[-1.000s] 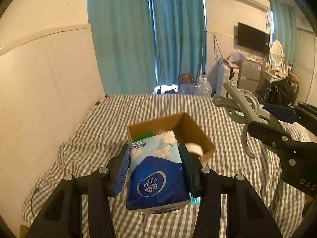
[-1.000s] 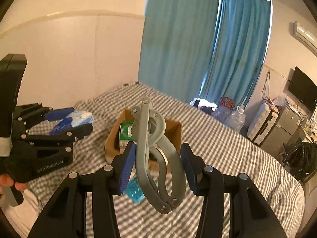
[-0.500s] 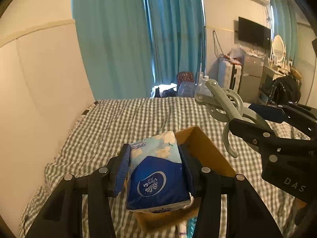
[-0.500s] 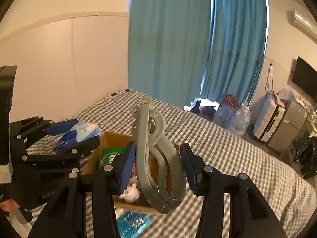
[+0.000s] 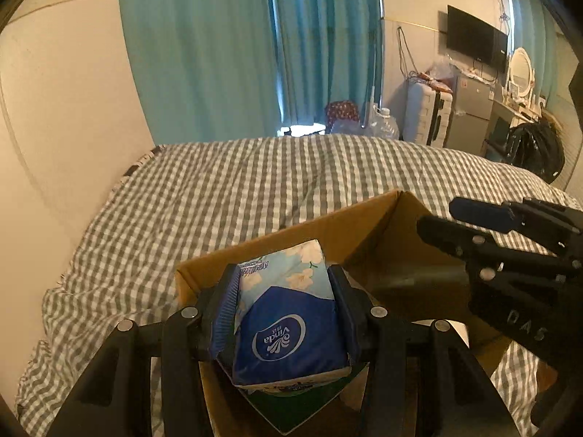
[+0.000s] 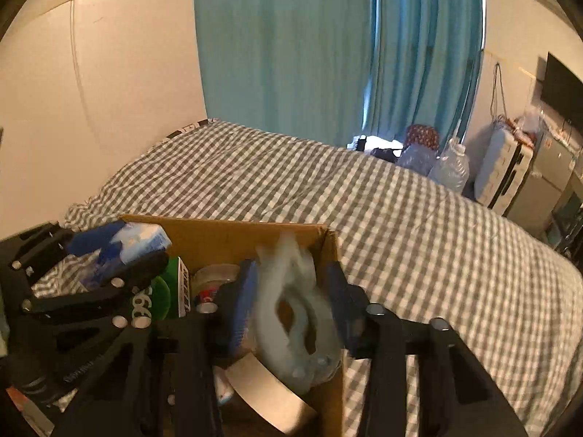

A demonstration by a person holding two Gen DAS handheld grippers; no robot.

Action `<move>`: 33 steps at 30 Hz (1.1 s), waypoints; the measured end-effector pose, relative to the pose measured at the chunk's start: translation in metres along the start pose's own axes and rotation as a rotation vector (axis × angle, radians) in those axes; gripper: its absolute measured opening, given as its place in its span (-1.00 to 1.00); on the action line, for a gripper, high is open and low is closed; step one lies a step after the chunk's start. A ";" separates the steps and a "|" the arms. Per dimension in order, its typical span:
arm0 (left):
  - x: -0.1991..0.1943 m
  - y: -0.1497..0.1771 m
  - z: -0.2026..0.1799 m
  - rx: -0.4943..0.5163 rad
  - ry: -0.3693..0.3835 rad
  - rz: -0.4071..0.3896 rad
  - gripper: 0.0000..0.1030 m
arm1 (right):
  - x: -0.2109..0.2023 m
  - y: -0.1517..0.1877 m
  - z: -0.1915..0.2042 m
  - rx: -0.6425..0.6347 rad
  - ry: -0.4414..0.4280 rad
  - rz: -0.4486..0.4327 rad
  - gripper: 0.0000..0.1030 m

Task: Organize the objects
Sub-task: 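Carry the tissue pack and grey clip into the cardboard box and release, then pull both tools back from the box toward the remaining items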

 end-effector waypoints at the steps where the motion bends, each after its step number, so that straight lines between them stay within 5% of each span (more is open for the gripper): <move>1: 0.000 0.001 0.001 -0.002 0.008 0.004 -0.02 | 0.000 0.001 -0.001 0.005 -0.002 -0.007 -0.26; 4: -0.005 0.002 0.001 -0.008 0.029 0.007 0.07 | -0.003 0.001 -0.001 0.007 -0.008 -0.023 -0.26; 7: -0.018 -0.001 0.002 -0.015 0.038 0.009 0.41 | -0.010 -0.002 -0.002 -0.005 0.003 -0.030 -0.26; 11: -0.047 -0.017 -0.002 -0.023 0.012 -0.036 0.76 | -0.030 -0.013 -0.007 0.000 0.032 -0.044 0.06; 16: -0.102 -0.046 -0.002 -0.038 -0.020 -0.115 0.98 | -0.094 -0.035 -0.003 -0.021 0.075 -0.119 0.37; 21: -0.164 -0.068 -0.007 -0.038 -0.033 -0.184 1.00 | -0.165 -0.060 0.001 -0.040 0.122 -0.206 0.73; 33: -0.276 -0.058 -0.014 -0.057 -0.111 -0.272 1.00 | -0.313 -0.079 0.005 -0.058 0.189 -0.350 0.96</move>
Point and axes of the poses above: each gripper's, at about its wrist camera, not at the fingertips, and x roughly the way its jaws point, z to its left, y to its underside, the point moved 2 cm from there along x, roughly the way its jaws point, and after that the axes turned 12 degrees about -z, right-handed, at the moved point
